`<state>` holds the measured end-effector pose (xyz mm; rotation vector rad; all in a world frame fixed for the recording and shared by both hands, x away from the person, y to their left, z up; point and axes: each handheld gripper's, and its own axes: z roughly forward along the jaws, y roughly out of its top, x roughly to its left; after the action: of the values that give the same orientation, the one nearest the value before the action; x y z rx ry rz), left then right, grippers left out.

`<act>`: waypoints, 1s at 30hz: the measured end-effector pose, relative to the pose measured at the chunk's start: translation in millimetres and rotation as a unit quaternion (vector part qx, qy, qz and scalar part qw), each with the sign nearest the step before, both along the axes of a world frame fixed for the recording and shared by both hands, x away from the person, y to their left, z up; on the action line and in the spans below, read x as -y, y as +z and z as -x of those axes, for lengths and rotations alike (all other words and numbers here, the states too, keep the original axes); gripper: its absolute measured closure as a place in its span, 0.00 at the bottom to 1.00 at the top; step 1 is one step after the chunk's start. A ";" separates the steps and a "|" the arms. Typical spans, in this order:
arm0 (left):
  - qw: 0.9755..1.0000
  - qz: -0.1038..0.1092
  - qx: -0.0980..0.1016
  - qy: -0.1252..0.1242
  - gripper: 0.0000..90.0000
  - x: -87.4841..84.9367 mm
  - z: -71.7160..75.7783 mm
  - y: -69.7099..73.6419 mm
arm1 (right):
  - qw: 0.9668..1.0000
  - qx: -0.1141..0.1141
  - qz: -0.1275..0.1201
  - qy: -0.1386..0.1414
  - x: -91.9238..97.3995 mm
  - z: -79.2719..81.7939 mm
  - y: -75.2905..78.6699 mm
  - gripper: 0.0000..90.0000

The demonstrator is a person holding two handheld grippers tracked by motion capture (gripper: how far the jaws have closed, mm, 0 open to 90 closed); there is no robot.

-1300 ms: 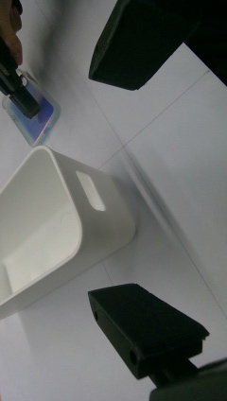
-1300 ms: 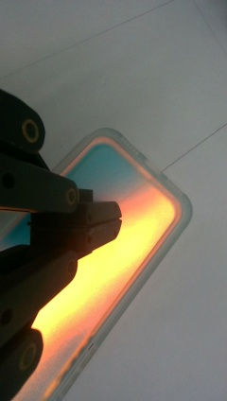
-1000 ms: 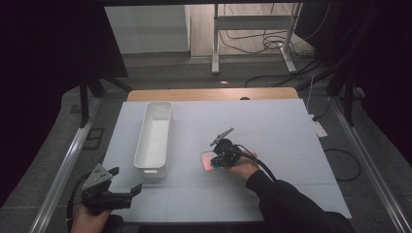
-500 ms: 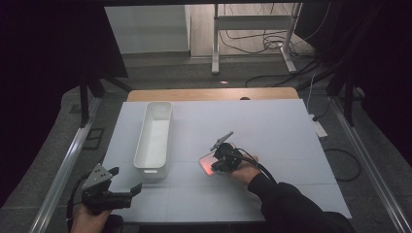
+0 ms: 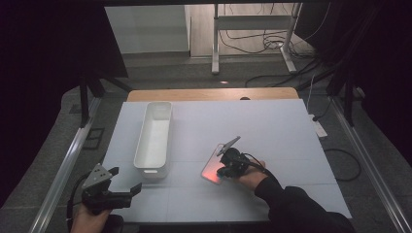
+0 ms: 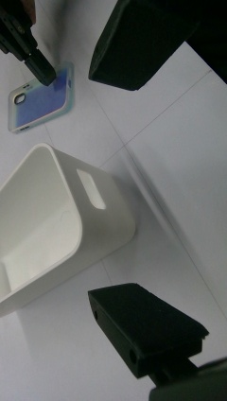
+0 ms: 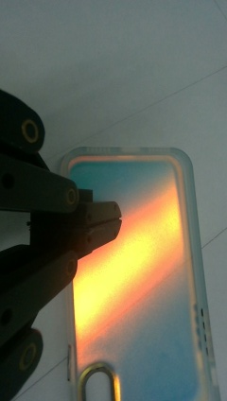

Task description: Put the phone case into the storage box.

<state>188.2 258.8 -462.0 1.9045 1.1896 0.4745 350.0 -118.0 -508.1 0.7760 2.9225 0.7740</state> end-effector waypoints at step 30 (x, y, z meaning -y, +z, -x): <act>1.000 -0.001 -0.001 -0.001 0.03 0.6 -0.4 0.1 | 0.998 0.021 0.044 -0.048 62.3 8.6 7.8 1.00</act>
<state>188.6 258.2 -461.9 1.9085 1.1879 0.4743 341.5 -180.3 -500.3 0.8739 2.8356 0.6426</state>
